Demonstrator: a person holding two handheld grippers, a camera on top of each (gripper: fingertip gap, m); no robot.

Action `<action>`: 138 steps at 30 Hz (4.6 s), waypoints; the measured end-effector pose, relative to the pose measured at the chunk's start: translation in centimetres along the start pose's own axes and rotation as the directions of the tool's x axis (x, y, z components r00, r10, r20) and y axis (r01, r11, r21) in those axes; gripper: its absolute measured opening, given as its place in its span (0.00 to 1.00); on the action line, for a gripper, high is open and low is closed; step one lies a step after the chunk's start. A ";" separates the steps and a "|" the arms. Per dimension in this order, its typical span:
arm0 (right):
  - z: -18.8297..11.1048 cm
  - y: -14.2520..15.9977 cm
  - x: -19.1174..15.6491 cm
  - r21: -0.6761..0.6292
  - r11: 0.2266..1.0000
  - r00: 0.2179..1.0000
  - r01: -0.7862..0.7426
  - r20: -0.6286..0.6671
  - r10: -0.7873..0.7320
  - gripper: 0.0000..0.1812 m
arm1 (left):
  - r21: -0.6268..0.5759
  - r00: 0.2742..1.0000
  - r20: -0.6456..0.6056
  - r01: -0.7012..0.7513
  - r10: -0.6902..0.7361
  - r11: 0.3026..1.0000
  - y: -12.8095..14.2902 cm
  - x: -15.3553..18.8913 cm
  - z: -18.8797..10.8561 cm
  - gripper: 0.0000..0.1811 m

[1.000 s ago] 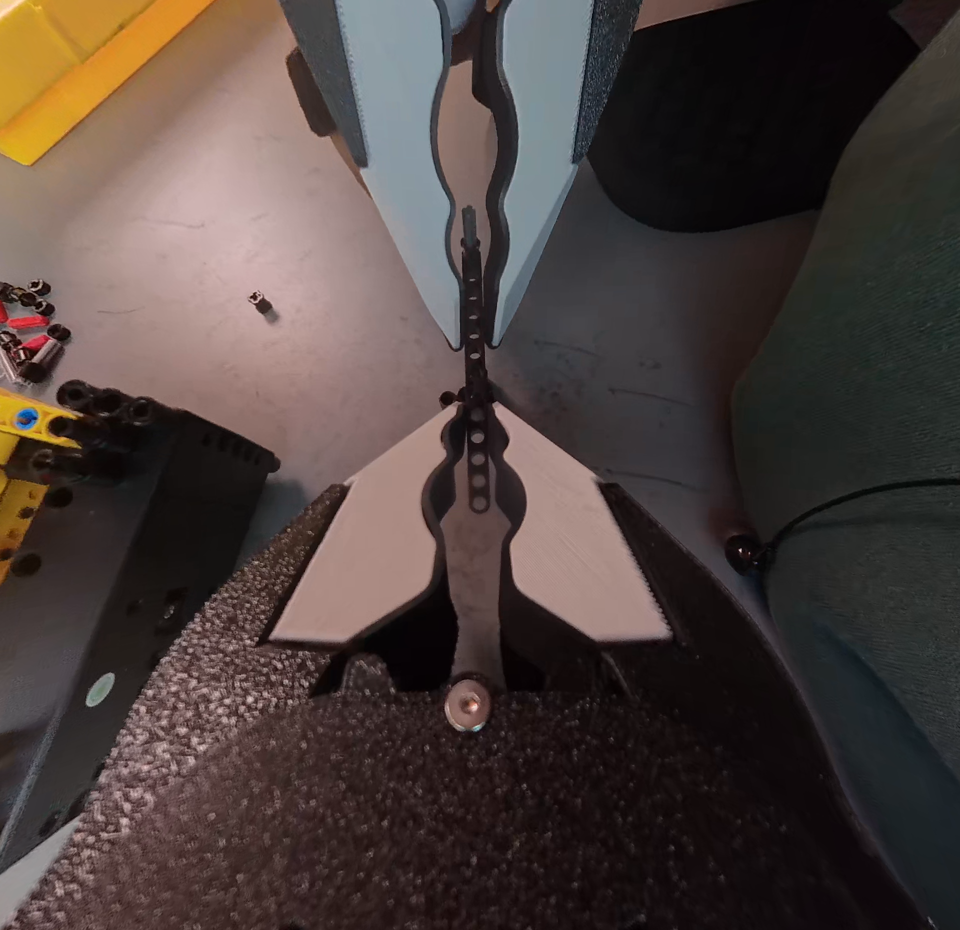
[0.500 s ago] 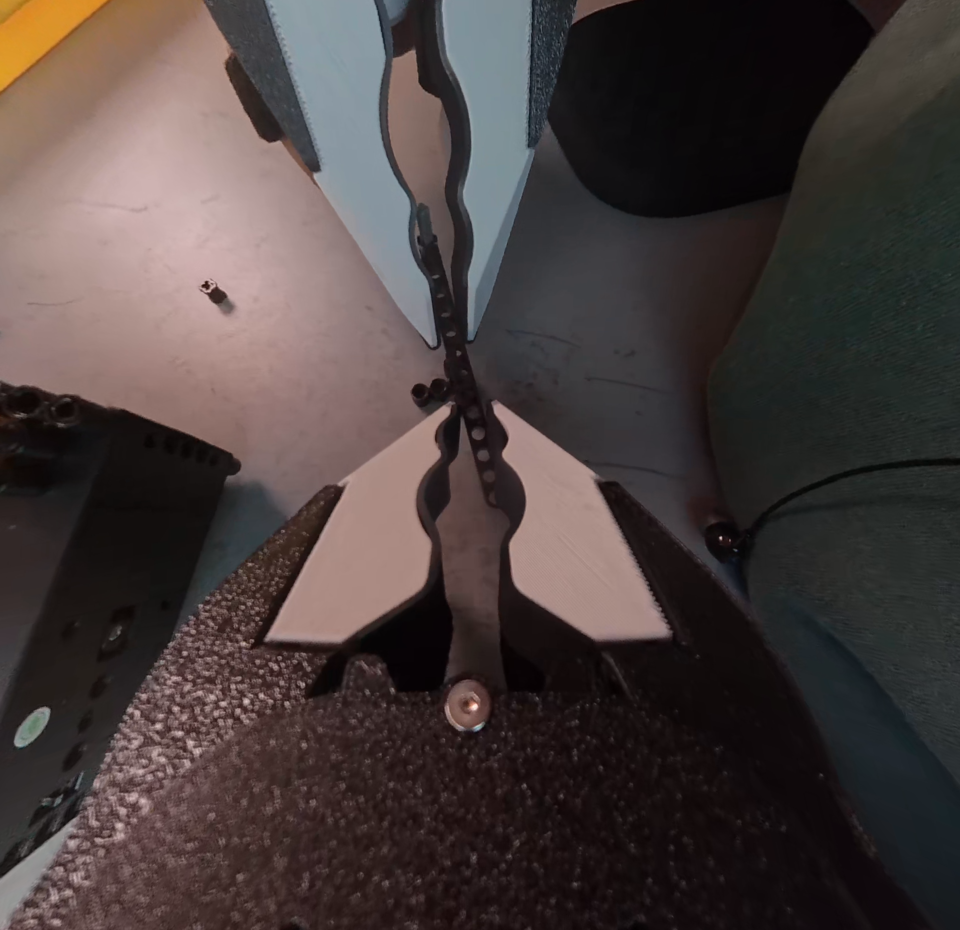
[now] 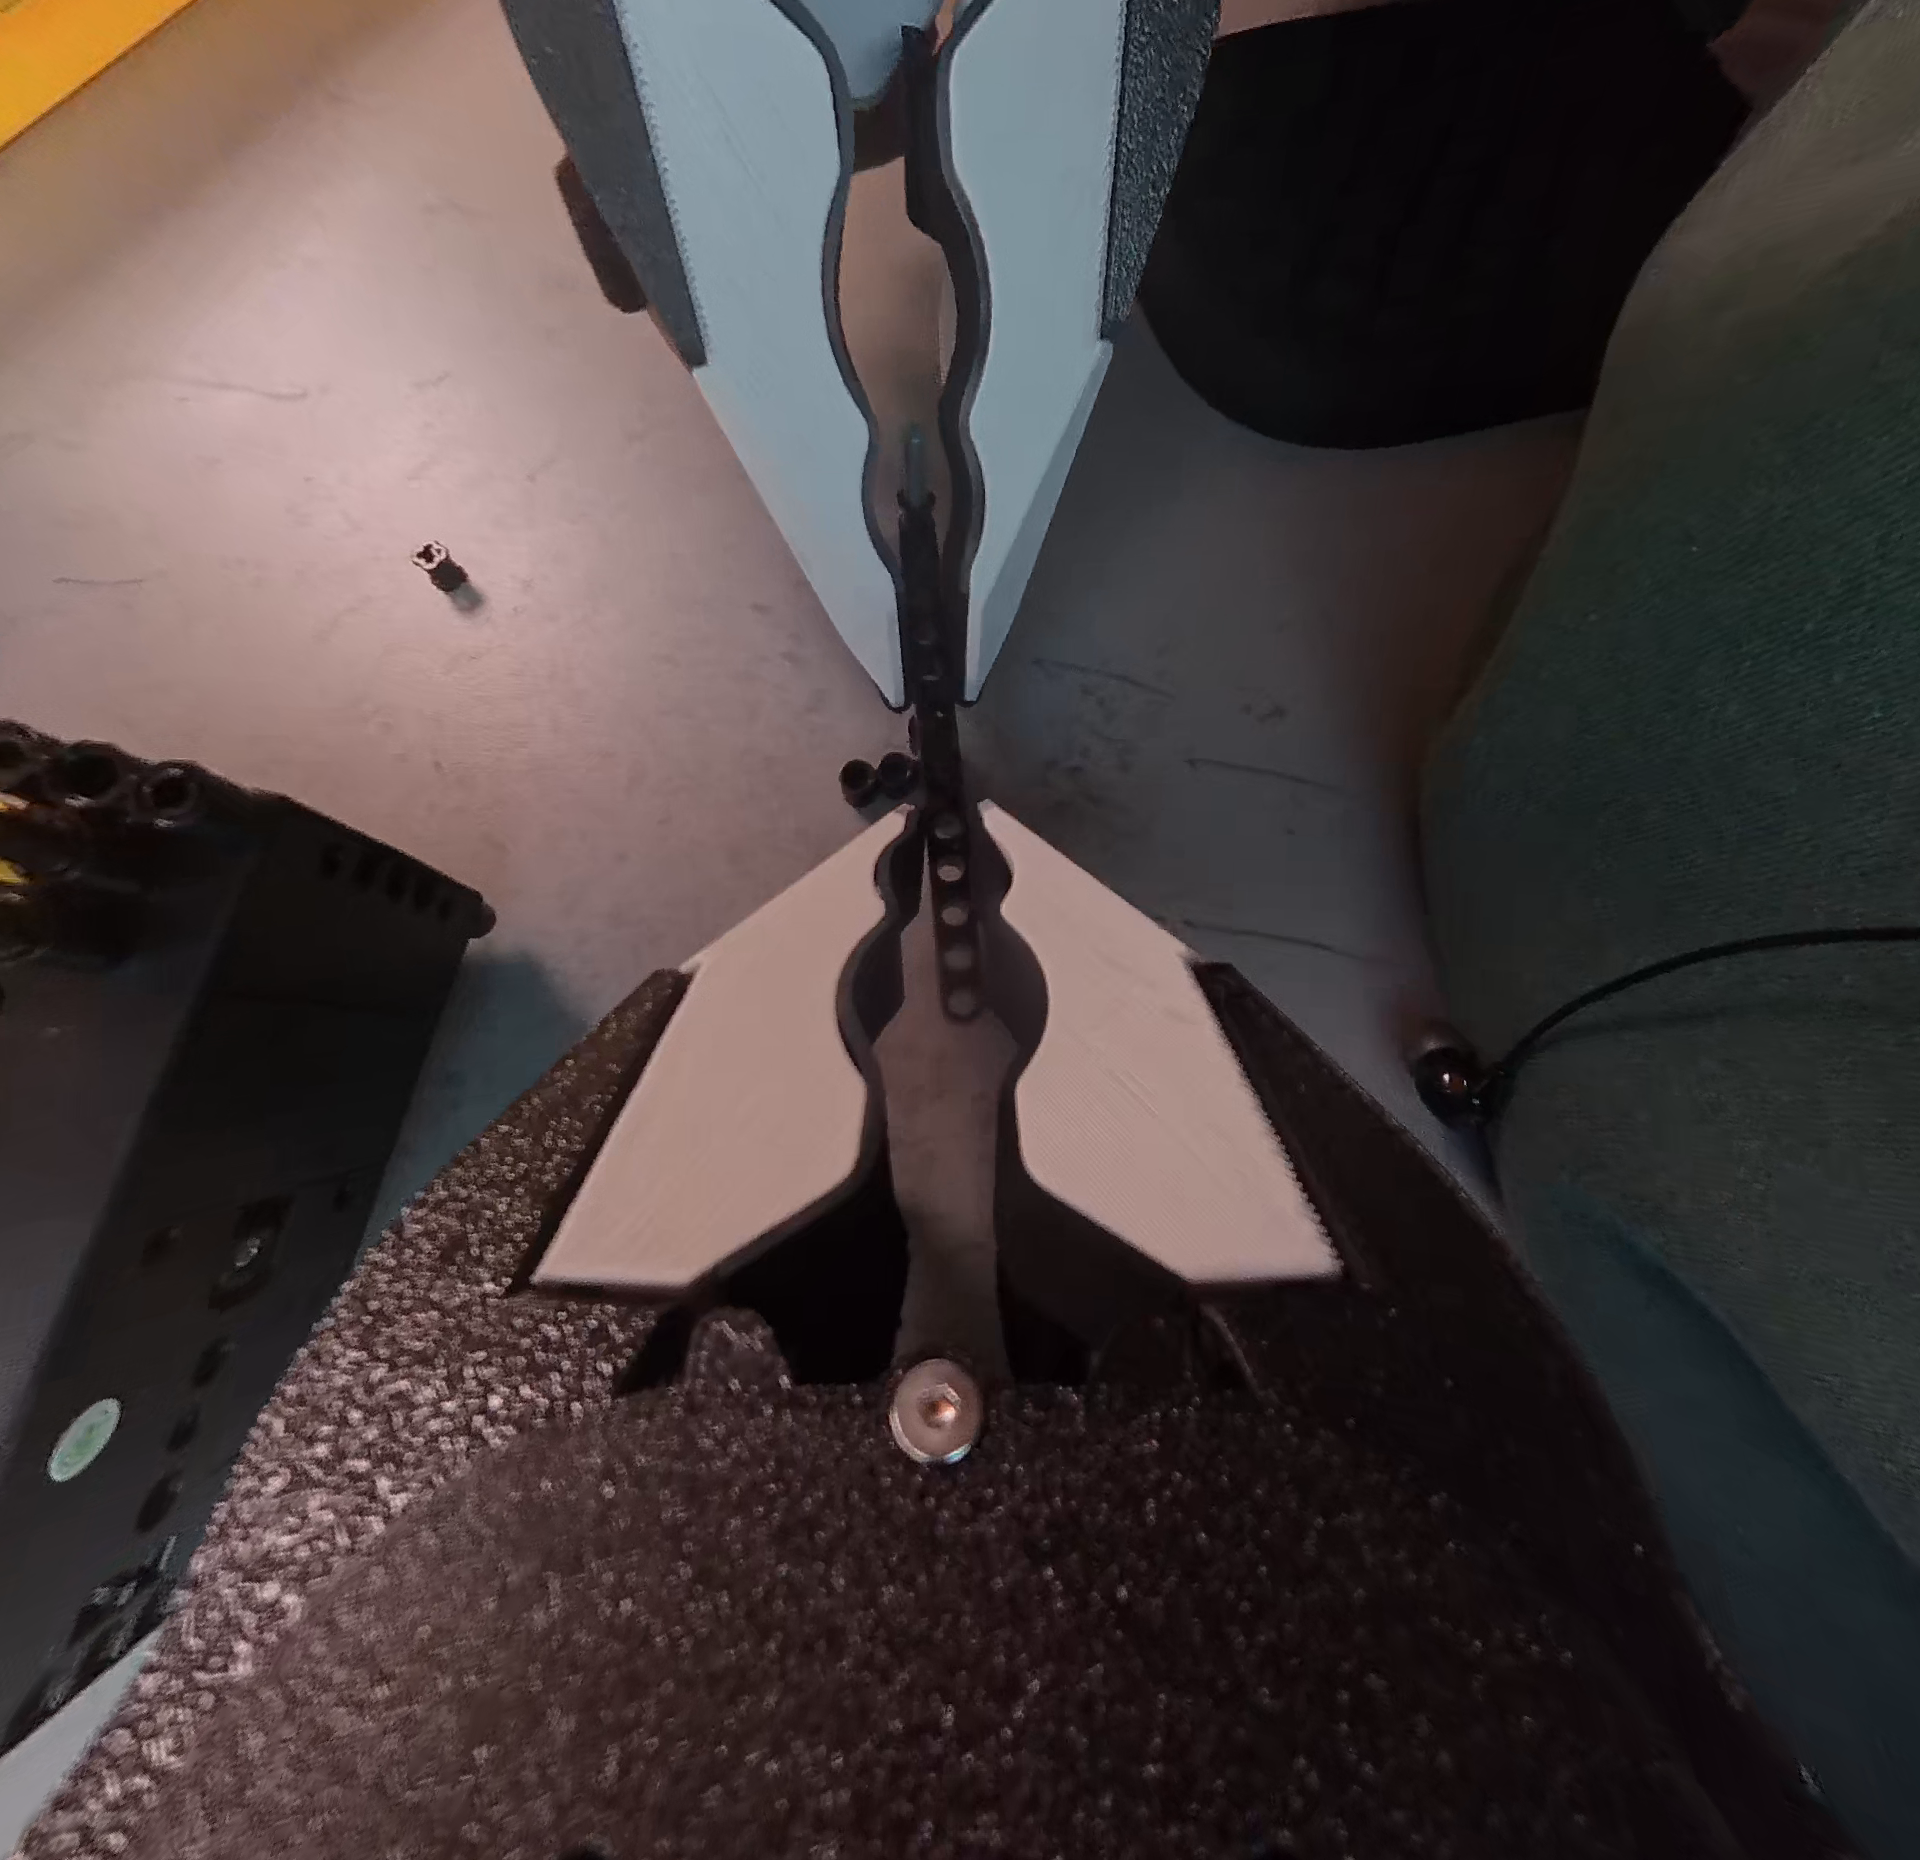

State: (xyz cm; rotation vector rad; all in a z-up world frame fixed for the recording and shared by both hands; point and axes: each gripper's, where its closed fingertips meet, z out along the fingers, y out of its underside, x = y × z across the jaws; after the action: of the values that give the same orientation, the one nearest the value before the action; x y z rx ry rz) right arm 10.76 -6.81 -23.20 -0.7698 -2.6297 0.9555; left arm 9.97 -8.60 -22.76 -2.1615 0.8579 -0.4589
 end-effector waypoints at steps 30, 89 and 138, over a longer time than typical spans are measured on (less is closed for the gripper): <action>-5.6 -2.8 0.7 0.177 0.983 0.952 -0.051 -0.287 0.101 0.03 | 0.007 0.996 -0.030 0.080 -0.079 0.997 0.4 -0.8 -1.3 0.04; -1.5 -2.2 -0.3 0.121 0.990 0.805 -0.069 -0.579 0.126 0.00 | 0.008 0.998 -0.019 0.066 -0.065 0.998 -0.2 0.1 -1.1 0.04; -1.2 0.6 0.2 0.112 0.991 0.976 -0.077 -0.195 0.098 0.05 | 0.006 0.997 -0.007 0.070 -0.070 0.998 0.2 -0.4 -0.2 0.04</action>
State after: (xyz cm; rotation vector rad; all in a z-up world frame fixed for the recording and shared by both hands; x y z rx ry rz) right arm 11.29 -5.64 -22.66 -0.9120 -2.3720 0.9740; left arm 9.52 -8.51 -22.80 -2.1911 0.7852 -0.5040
